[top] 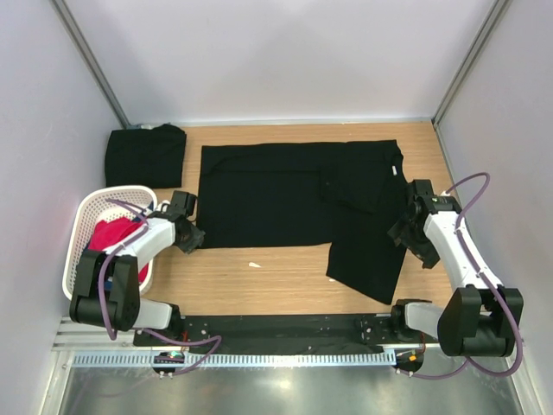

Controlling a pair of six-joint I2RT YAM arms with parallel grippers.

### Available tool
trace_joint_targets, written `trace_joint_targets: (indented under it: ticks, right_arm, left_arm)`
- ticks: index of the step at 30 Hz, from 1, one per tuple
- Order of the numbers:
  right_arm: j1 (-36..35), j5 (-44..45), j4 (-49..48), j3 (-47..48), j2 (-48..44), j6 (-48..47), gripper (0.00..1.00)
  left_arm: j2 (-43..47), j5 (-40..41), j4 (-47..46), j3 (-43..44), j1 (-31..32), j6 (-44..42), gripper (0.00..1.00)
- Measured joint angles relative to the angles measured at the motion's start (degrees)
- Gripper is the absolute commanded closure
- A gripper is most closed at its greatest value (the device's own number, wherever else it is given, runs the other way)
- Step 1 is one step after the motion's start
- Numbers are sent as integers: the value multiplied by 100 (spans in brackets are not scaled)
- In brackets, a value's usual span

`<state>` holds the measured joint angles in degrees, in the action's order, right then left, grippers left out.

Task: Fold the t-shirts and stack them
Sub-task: Fold the tshirt

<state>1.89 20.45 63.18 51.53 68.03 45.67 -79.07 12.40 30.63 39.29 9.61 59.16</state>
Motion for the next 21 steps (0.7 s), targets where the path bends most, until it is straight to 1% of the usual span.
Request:
trace_joint_targets:
  ticks: [2, 3, 4, 11, 17, 20, 21]
  right_arm:
    - [11, -7, 35, -98, 0, 22, 2]
    - [11, -7, 48, -144, -2, 26, 2]
    - [11, -11, 66, -205, -4, 39, 2]
    - [11, -251, 96, -625, 37, 136, 2]
    - [11, -570, 142, -721, 632, 190, 2]
    - [11, -723, 162, -719, 887, 125, 4]
    - [11, -774, 162, -719, 940, 94, 6]
  left_arm:
    - [-22, -4, -33, 0, 0, -11, 85]
    - [-35, -9, -55, 0, 0, -24, 95]
    - [-44, -20, -83, 0, -4, -33, 99]
    - [-85, -72, -197, 4, -26, -85, 100]
    - [-125, -107, -210, 42, -26, -85, 100]
    - [-166, -125, -212, 79, -26, -83, 100]
    - [-166, -127, -210, 81, -26, -83, 100]
